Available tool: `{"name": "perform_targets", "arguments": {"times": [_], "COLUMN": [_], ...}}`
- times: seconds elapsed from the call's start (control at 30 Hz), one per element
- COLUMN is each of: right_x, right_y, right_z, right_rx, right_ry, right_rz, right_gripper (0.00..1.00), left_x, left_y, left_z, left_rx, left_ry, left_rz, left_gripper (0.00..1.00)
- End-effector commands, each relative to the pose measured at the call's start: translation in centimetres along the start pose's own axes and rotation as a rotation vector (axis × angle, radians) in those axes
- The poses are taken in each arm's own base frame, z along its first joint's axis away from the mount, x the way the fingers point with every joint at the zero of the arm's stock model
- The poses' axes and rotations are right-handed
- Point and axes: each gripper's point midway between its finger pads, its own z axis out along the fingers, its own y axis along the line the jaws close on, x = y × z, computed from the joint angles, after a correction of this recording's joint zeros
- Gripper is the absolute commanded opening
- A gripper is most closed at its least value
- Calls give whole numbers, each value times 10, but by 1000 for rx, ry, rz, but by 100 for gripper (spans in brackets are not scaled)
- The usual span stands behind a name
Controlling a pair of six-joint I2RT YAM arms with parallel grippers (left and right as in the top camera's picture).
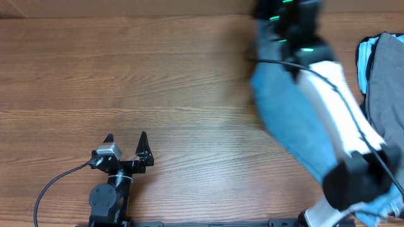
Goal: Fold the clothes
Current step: 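Lift the jeans with the right gripper and drag them leftward onto the table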
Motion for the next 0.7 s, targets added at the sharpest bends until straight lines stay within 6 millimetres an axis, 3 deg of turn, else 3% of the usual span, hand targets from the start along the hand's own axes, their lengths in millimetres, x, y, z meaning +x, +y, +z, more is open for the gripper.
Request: {"name": "perform_targets", "arguments": {"times": [0.0, 0.1, 0.2, 0.33, 0.43, 0.47, 0.53, 0.57, 0.67], "right_x": [49, 90, 118, 144, 154, 155, 154, 153, 135], "right_y": [83, 132, 173, 225, 249, 253, 256, 256, 242], "right_z": [15, 16, 4, -18, -31, -33, -34, -34, -27], "right_rx": [-249, -339, -407, -528, -587, -597, -604, -602, -543], "right_ry": [101, 164, 209, 255, 269, 266, 256, 247, 175], "right_rz": [44, 21, 1, -19, -29, -30, -31, -41, -108], "right_gripper": [4, 4, 4, 4, 5, 13, 60, 70, 80], "left_x": [-2, -2, -2, -2, -2, -2, -2, -2, -2], "left_y": [3, 3, 3, 3, 3, 3, 3, 3, 3], "left_z": [0, 0, 0, 0, 0, 0, 0, 0, 0], "left_rx": [-15, -15, -15, -15, -15, -15, -15, -15, -15], "left_ry": [-14, -14, -14, -14, -14, -14, -14, -14, -14], "left_rz": [19, 19, 19, 19, 19, 19, 19, 19, 19], "left_gripper": [100, 100, 100, 100, 100, 100, 100, 100, 100]}}
